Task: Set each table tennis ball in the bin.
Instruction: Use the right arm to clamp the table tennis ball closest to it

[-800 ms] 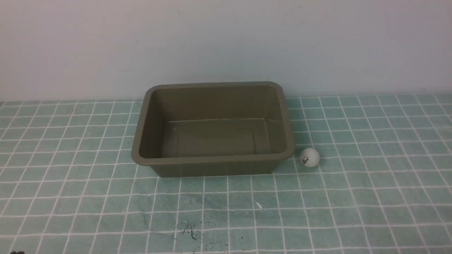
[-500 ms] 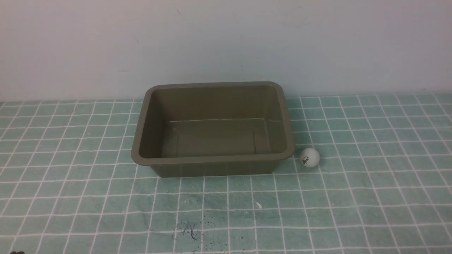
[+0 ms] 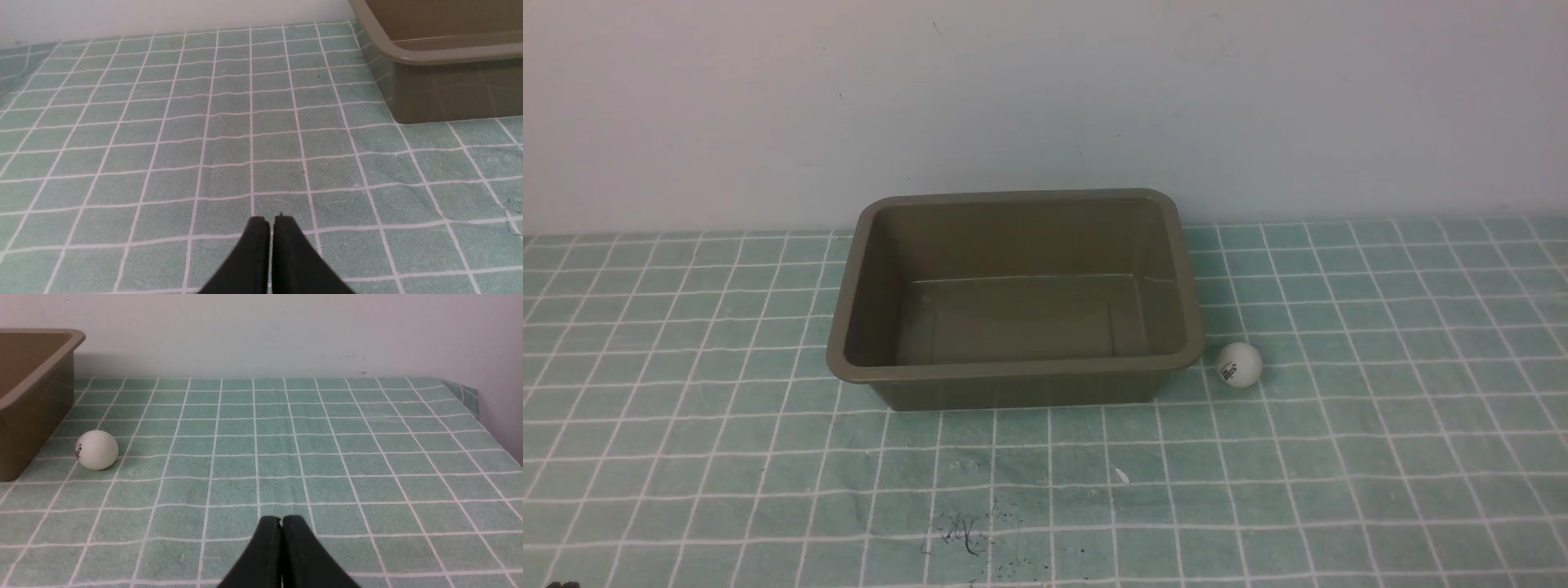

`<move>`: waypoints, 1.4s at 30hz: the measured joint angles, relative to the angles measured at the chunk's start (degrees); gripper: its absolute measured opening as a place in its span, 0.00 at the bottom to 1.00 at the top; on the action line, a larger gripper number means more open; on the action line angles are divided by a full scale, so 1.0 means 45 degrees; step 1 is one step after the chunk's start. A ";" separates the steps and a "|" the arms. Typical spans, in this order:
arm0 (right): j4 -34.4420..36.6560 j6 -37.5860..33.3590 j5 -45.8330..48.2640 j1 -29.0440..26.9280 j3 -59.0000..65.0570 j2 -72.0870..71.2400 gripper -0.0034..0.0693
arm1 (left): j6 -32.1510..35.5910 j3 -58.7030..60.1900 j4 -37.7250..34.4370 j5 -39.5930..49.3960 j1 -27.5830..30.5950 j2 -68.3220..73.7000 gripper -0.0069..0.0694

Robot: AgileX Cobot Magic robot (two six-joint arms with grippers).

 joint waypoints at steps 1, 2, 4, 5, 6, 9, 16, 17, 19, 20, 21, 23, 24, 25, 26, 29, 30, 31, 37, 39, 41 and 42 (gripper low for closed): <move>0.0305 0.0166 -0.0402 0.0000 0.0045 0.0000 0.03 | 0.0000 0.0000 0.0000 0.0000 0.0000 0.0000 0.08; 0.0700 0.0459 -0.1037 0.0000 0.0063 0.0000 0.03 | 0.0000 0.0000 0.0000 0.0000 0.0000 0.0000 0.08; 0.1716 0.1058 -0.2384 0.0000 0.0063 0.0000 0.03 | 0.0000 0.0000 0.0000 0.0000 0.0000 0.0000 0.08; 0.2340 0.1509 -0.3455 0.0000 0.0063 0.0000 0.03 | 0.0000 0.0000 0.0000 0.0000 0.0000 0.0000 0.08; 0.2861 0.1826 -0.4379 0.0000 0.0063 0.0000 0.03 | 0.0000 0.0000 0.0000 0.0000 0.0000 0.0000 0.08; 0.3591 0.2046 -0.5857 0.0000 0.0063 0.0000 0.03 | 0.0000 0.0000 0.0000 0.0000 0.0000 0.0000 0.08; 0.3955 0.3356 -0.7436 0.0018 -0.0479 0.0171 0.03 | 0.0000 0.0000 0.0000 0.0000 0.0000 0.0000 0.08; 0.3805 0.3527 -0.6931 0.0086 -0.0996 0.0423 0.03 | 0.0000 0.0000 0.0000 0.0000 0.0000 0.0000 0.08; 0.2776 0.3729 -0.4169 0.0456 -0.3306 0.2053 0.03 | 0.0000 0.0000 0.0000 -0.0005 0.0000 0.0000 0.08; 0.2578 0.3729 -0.3903 0.0502 -0.3757 0.2221 0.03 | 0.0000 0.0000 0.0000 -0.0005 0.0000 0.0000 0.08; 0.2117 0.3665 -0.2496 0.0747 -0.4903 0.3172 0.03 | 0.0000 0.0000 0.0000 -0.0005 0.0000 0.0000 0.08; 0.1564 0.3260 0.0288 0.1297 -0.6950 0.5182 0.03 | 0.0000 0.0000 0.0000 -0.0005 0.0000 0.0000 0.08; 0.1413 0.2866 0.1887 0.1648 -0.8033 0.6403 0.03 | 0.0000 0.0000 0.0000 -0.0005 0.0000 0.0000 0.08; 0.1304 0.2404 0.3396 0.2080 -0.9245 0.7903 0.03 | 0.0000 0.0000 0.0000 -0.0005 0.0000 0.0000 0.08; 0.1271 0.1724 0.5206 0.2559 -1.0341 0.9638 0.03 | 0.0000 0.0000 0.0000 -0.0005 0.0000 0.0000 0.08; 0.1284 0.0645 0.7299 0.3236 -1.2306 1.2355 0.03 | 0.0000 0.0000 0.0000 -0.0005 0.0000 0.0000 0.08; 0.1301 0.0516 0.7466 0.3328 -1.2432 1.2763 0.03 | 0.0000 0.0000 0.0000 -0.0005 0.0000 0.0000 0.08; 0.1477 0.0008 0.7873 0.3680 -1.3603 1.4447 0.03 | 0.0000 0.0000 0.0000 -0.0005 0.0000 0.0000 0.08; 0.2873 -0.1346 0.8031 0.4078 -1.5959 1.8005 0.03 | 0.0000 0.0000 0.0000 -0.0005 0.0000 0.0000 0.08; 0.3500 -0.1780 0.8057 0.4078 -1.6731 1.9342 0.03 | 0.0000 0.0000 0.0000 -0.0005 0.0000 0.0000 0.08; 0.3800 -0.1974 0.8109 0.4078 -1.7307 2.0388 0.03 | 0.0000 0.0000 0.0000 -0.0005 0.0000 0.0000 0.08; 0.3936 -0.2042 0.8125 0.4078 -1.7573 2.0908 0.03 | 0.0000 0.0000 0.0000 -0.0005 0.0000 0.0000 0.08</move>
